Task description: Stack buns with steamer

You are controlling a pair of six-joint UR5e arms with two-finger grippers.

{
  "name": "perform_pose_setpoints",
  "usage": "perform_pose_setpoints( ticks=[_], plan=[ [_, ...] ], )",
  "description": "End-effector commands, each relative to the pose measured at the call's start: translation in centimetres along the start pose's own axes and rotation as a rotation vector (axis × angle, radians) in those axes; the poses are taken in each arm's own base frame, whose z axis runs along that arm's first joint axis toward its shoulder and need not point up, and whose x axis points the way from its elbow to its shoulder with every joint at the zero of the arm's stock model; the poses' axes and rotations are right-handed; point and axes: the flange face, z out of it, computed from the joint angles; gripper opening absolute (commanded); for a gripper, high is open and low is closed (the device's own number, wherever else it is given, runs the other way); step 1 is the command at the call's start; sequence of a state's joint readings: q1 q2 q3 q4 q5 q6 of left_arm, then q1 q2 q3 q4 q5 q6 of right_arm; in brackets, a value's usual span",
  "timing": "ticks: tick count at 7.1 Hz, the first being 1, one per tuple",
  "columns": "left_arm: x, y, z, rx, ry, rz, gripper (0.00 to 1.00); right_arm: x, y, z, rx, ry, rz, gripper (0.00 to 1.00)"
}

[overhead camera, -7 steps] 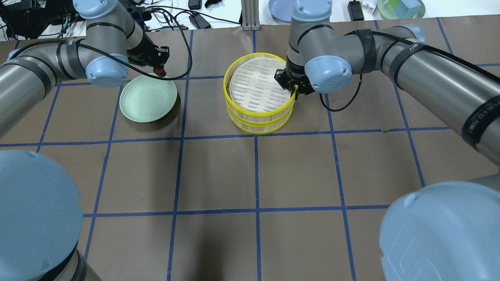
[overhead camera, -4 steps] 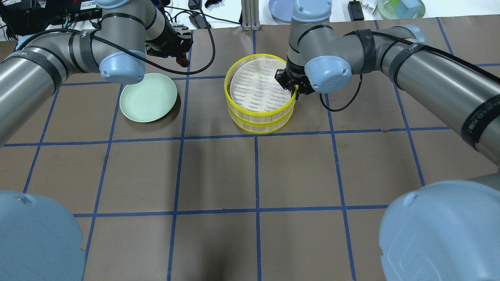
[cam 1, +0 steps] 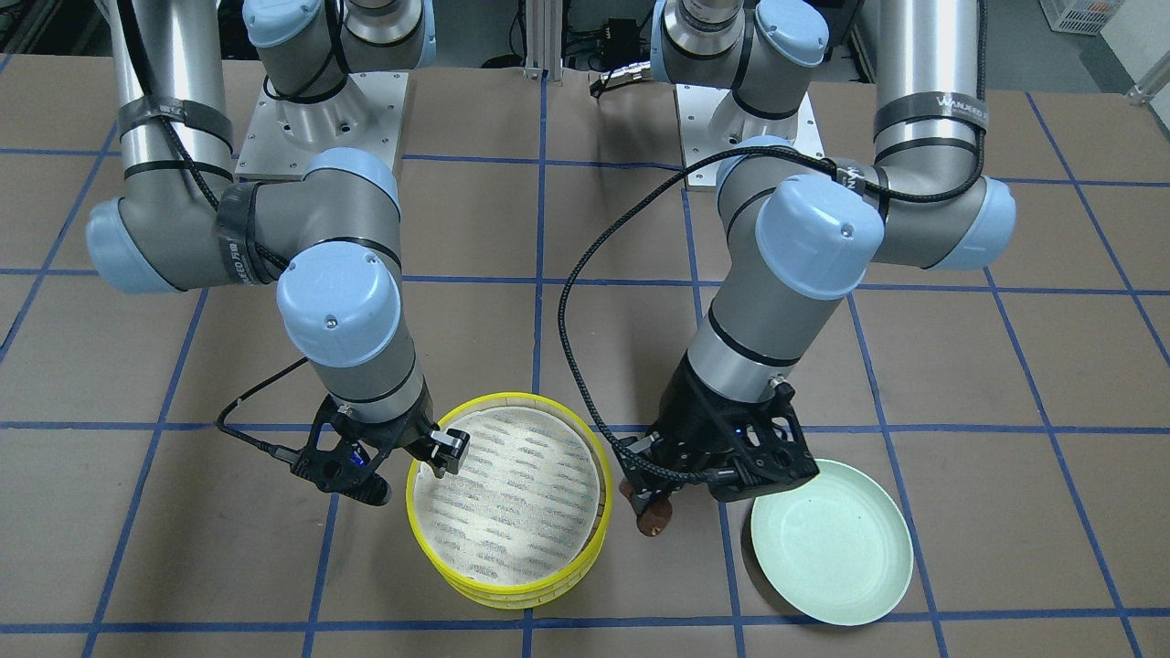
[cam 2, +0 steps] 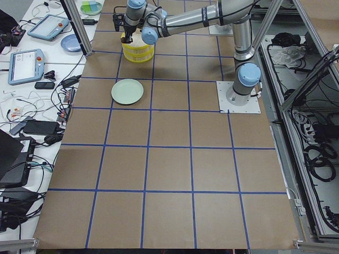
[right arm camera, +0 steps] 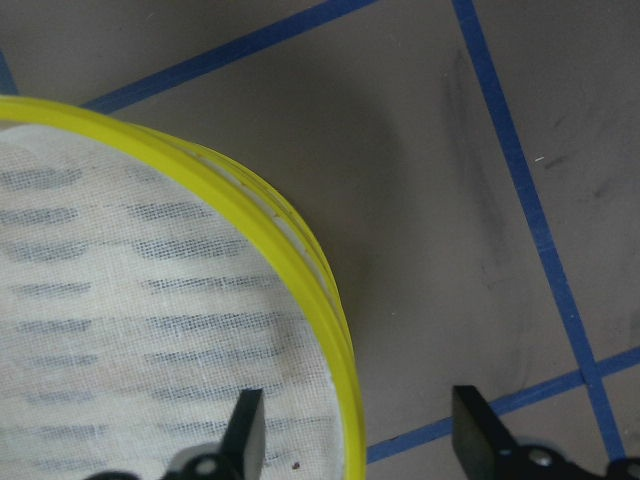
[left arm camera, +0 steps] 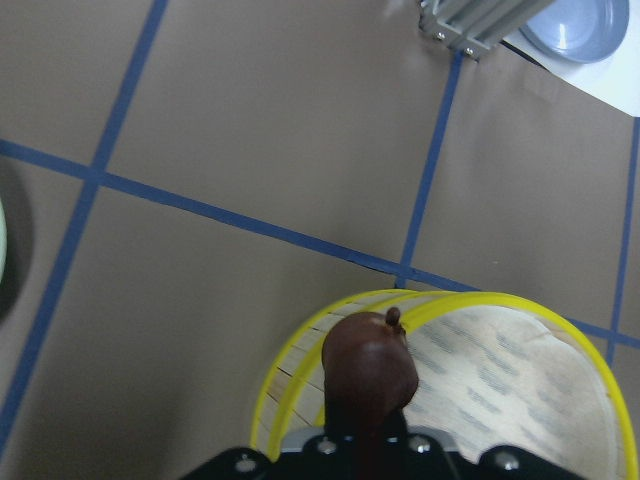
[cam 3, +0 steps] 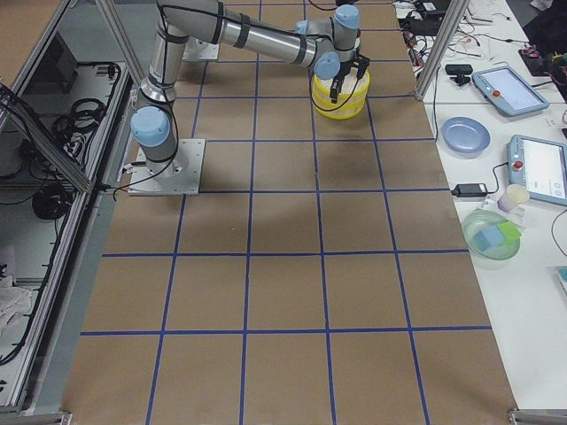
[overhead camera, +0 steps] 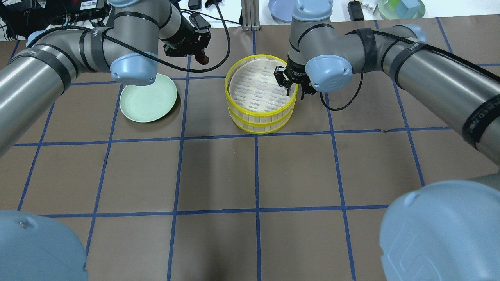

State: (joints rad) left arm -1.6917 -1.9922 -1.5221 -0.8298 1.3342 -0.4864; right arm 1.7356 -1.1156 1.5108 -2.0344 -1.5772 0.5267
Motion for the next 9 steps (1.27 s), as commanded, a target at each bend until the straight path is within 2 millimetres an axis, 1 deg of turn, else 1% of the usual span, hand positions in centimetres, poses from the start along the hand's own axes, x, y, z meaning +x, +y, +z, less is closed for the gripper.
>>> perform_pose_setpoints(
  ticks=[1,2,3,4,5,7,8,9],
  plan=[
    [3.2,3.5,3.2,-0.077,0.089,-0.019,0.15,2.0,1.7,-8.2,0.06,-0.006,-0.157,0.99],
    [4.6,5.1,4.4,-0.094,0.095,-0.05,0.56,4.0,4.4,-13.5,0.048,0.006,-0.227,0.99],
    [4.6,5.1,4.8,-0.098,0.093,-0.056,1.0,6.6,5.7,-17.6,0.054,0.011,-0.32,0.99],
    [4.5,5.2,4.9,-0.108,0.086,-0.061,1.0,8.6,6.7,-20.8,0.086,0.005,-0.372,0.99],
    [4.6,5.4,4.9,-0.111,0.089,-0.057,1.0,9.2,7.3,-21.7,0.098,0.002,-0.423,0.99],
    [4.9,5.1,4.5,-0.105,0.095,-0.041,1.0,9.6,6.8,-21.7,0.106,0.008,-0.506,1.0],
    [5.0,5.1,4.2,-0.103,0.095,-0.036,1.0,10.0,6.4,-21.6,0.107,0.009,-0.51,1.0],
    [5.2,4.9,2.0,-0.11,0.078,0.036,1.0,11.5,5.5,-21.6,0.098,0.016,-0.493,1.0]
  ],
)
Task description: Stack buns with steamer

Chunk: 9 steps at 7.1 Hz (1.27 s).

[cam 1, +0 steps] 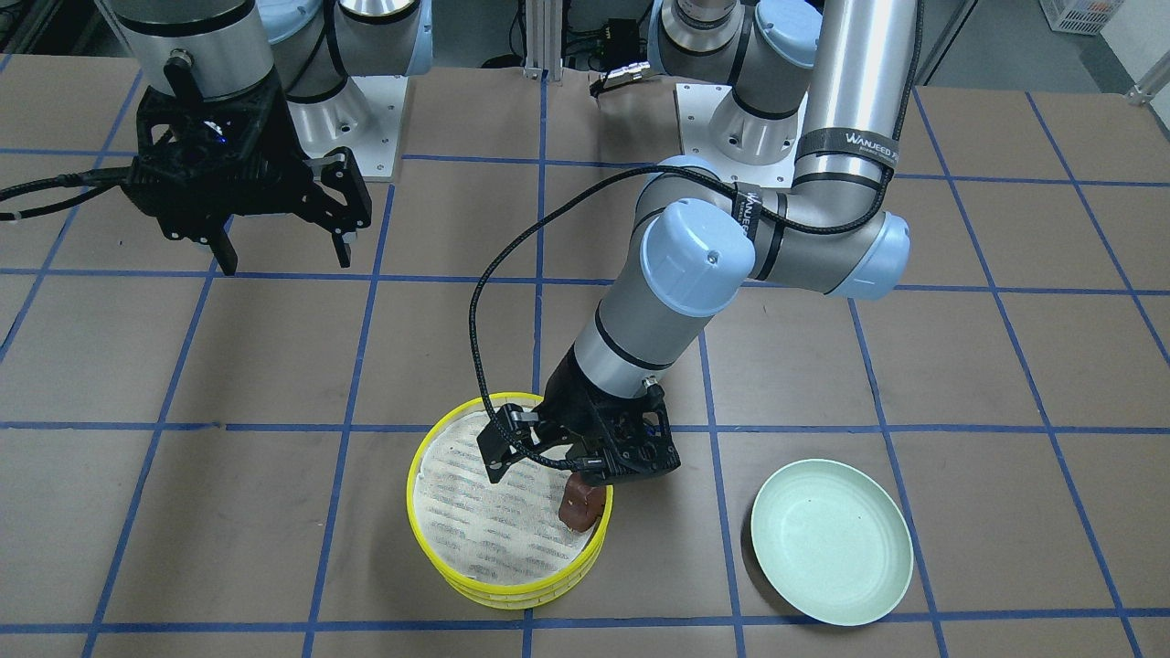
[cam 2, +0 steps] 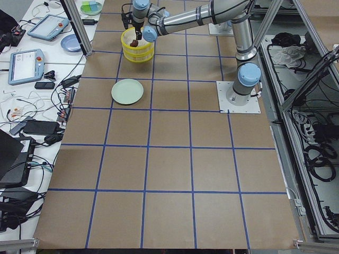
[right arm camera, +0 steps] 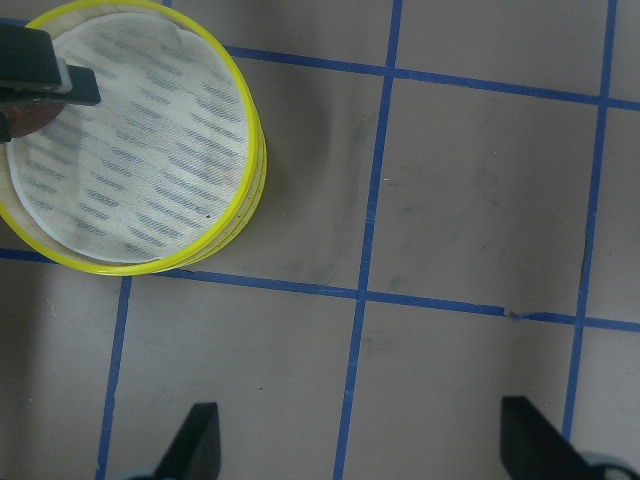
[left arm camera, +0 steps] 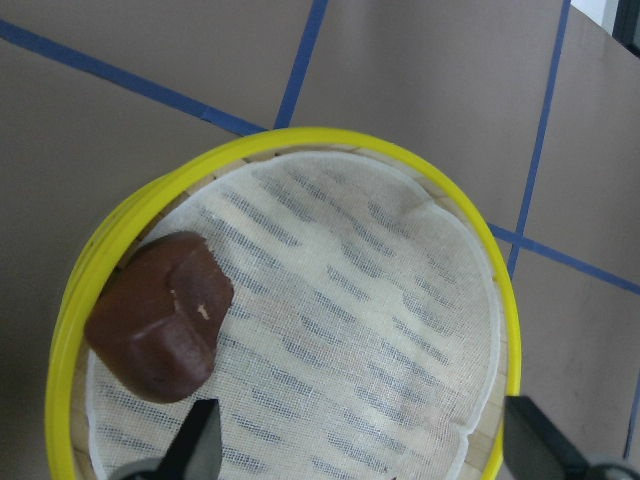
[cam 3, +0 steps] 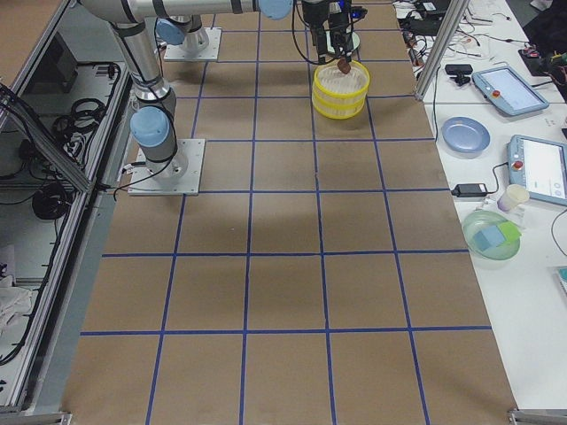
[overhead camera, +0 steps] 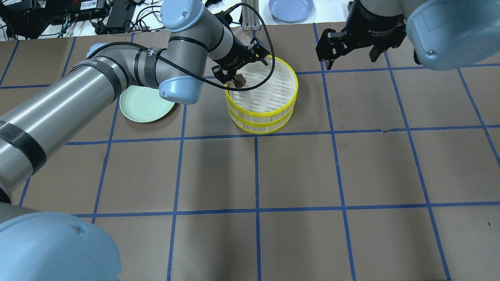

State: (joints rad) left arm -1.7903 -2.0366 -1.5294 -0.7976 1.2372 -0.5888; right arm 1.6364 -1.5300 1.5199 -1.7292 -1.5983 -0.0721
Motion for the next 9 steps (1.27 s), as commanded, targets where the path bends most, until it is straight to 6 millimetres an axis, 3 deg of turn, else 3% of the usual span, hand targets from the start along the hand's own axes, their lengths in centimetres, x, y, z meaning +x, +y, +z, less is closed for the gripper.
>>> perform_pose_setpoints(
  ticks=[1,3,6,7,8,9],
  plan=[
    [-1.8,-1.4,-4.1,-0.009,-0.161,0.153,1.0,2.0,-0.1,0.0,-0.01,0.006,0.022,1.0],
    [-4.8,-3.0,-9.5,-0.005,-0.279,0.218,1.0,1.9,0.0,0.2,-0.013,0.001,0.025,1.0],
    [-12.0,-5.2,-19.5,-0.012,-0.398,0.234,1.0,1.9,0.2,0.4,-0.023,0.006,0.023,1.0],
    [-12.9,-5.1,-21.8,0.006,-0.405,0.21,1.0,1.7,0.5,0.4,-0.04,-0.002,0.021,1.0],
    [-13.6,-4.4,-23.2,-0.006,-0.454,0.199,1.0,1.7,1.6,-1.2,-0.033,0.001,0.023,1.0],
    [-13.5,-3.7,-24.1,0.002,-0.465,0.2,1.0,1.7,2.5,-1.2,-0.077,-0.001,0.026,1.0]
  ],
)
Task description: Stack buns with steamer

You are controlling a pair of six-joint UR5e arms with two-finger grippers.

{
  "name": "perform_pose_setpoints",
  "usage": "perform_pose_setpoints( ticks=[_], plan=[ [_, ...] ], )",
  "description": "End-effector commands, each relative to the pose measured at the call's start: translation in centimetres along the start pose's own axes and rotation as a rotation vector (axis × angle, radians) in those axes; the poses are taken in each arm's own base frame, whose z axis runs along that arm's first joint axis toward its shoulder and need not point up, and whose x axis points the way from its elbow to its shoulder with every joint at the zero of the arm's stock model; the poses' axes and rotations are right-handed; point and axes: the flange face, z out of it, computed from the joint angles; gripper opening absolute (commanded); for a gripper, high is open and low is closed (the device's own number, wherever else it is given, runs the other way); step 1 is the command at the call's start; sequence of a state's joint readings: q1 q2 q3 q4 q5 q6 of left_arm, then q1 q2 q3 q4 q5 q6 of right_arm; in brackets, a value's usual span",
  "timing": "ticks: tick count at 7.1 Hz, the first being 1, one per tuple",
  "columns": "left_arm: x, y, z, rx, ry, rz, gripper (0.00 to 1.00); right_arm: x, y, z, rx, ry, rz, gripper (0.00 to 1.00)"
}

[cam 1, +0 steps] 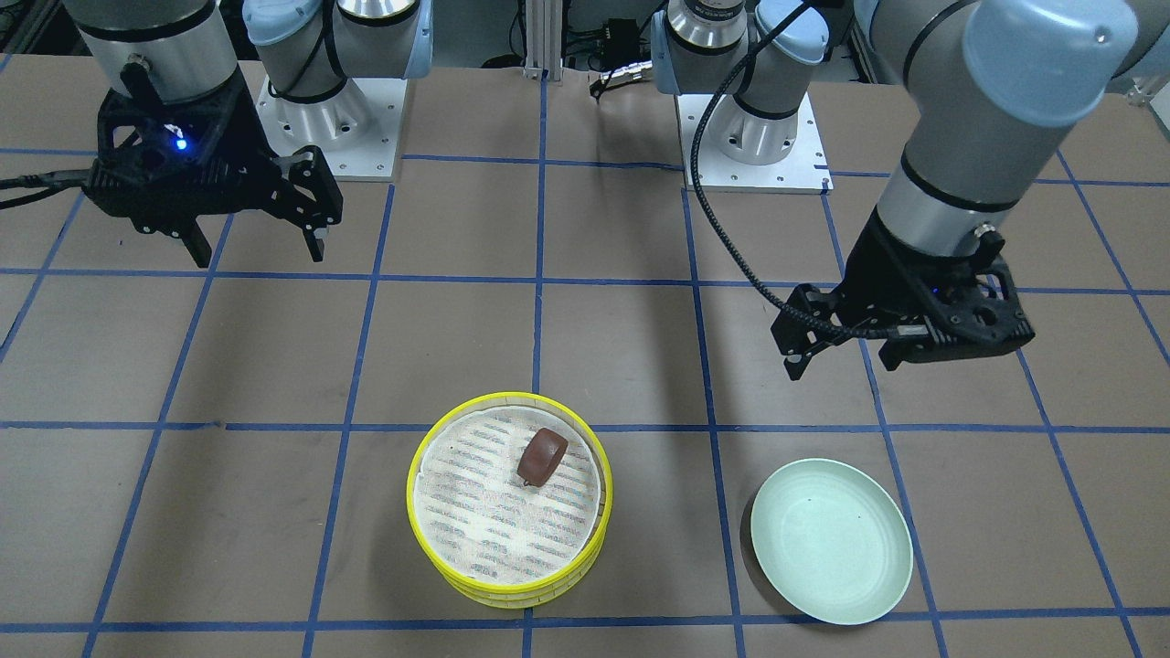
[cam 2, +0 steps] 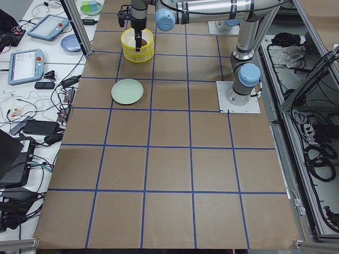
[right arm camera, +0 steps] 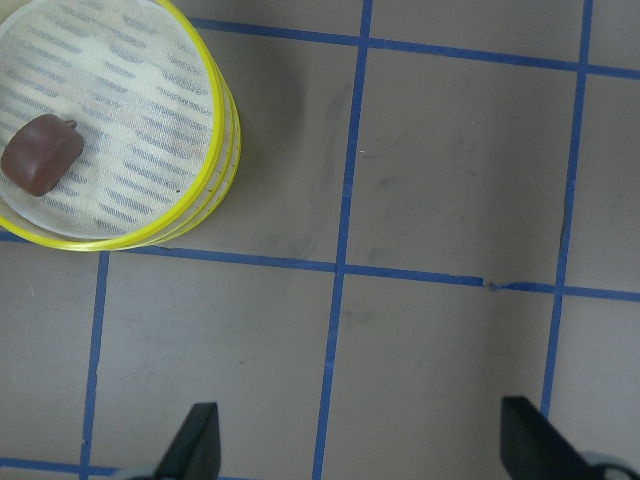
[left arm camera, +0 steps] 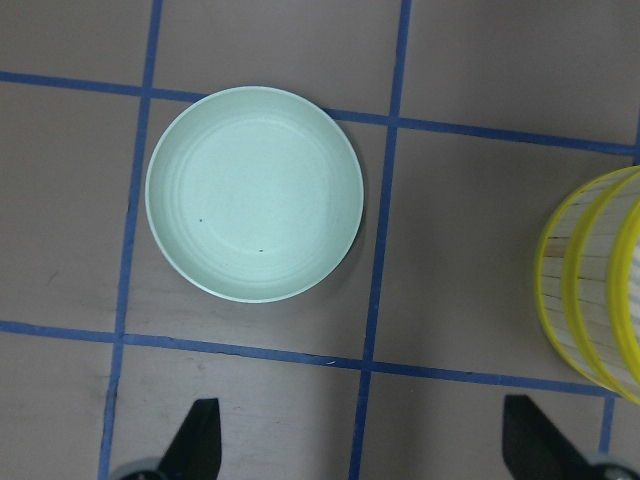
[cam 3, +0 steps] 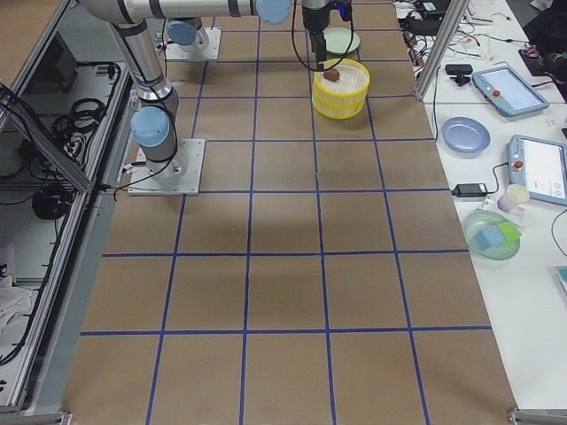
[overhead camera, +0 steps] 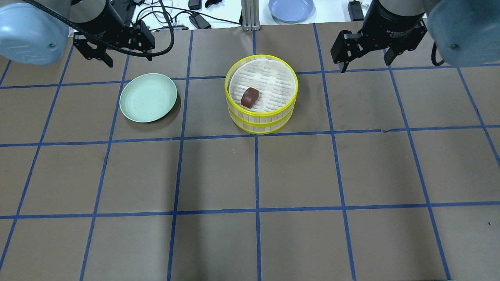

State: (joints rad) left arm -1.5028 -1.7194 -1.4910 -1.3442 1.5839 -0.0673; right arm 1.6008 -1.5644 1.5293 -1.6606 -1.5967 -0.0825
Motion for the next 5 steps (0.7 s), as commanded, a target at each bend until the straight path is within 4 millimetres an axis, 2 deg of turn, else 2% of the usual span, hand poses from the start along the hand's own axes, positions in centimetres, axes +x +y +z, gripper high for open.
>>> perform_pose_setpoints(
  ticks=[1,5],
  plan=[
    [-0.89,1.02,-1.39,0.002,-0.025,-0.007,1.0,-0.02,0.93,-0.49,-0.027,-0.002,0.003,1.0],
    [-0.82,1.08,-1.42,0.003,-0.018,-0.007,1.0,-0.05,0.88,-0.48,-0.022,-0.004,0.023,1.0]
  ],
)
